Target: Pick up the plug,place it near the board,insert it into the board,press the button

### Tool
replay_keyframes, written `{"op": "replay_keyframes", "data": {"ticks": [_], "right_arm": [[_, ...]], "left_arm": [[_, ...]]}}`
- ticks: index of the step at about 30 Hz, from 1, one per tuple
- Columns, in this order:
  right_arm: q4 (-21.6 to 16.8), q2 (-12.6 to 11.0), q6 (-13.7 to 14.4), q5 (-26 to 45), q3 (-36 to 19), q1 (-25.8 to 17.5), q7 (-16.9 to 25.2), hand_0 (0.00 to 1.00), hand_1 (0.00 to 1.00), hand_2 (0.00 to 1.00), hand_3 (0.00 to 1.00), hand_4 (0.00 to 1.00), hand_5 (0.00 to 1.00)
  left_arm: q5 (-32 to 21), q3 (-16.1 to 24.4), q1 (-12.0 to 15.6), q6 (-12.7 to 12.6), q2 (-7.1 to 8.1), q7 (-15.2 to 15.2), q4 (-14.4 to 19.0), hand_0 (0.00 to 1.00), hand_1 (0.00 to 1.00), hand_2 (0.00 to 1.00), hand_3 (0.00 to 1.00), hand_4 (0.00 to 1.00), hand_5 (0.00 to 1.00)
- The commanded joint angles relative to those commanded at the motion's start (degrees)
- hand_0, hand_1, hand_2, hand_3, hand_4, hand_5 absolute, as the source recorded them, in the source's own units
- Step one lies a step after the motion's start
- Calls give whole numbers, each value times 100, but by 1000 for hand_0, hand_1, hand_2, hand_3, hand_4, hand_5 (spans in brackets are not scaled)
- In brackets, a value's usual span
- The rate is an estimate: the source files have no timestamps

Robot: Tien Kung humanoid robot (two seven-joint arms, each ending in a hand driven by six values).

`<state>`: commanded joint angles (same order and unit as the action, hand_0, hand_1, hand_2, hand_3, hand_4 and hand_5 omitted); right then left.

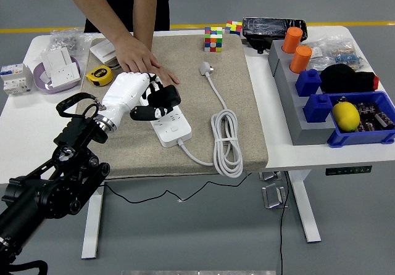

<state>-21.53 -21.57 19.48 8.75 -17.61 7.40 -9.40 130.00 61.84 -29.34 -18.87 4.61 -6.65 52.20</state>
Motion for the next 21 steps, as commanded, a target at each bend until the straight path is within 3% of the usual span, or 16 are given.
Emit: {"op": "replay_keyframes", "data": {"ticks": [9,21], "right_arm": [[2,-10,-7,9,-3,0,-3,794,754,744,763,998,998],[1,-18,-2,2,-30,42,-1,793,754,744,763,998,998]], "left_arm": [[0,206,-62,-48,-32,0,-533,490,341,274,298,431,222],[0,222,-56,-54,-63,-26,-755,491,351,276,300,431,220]]}}
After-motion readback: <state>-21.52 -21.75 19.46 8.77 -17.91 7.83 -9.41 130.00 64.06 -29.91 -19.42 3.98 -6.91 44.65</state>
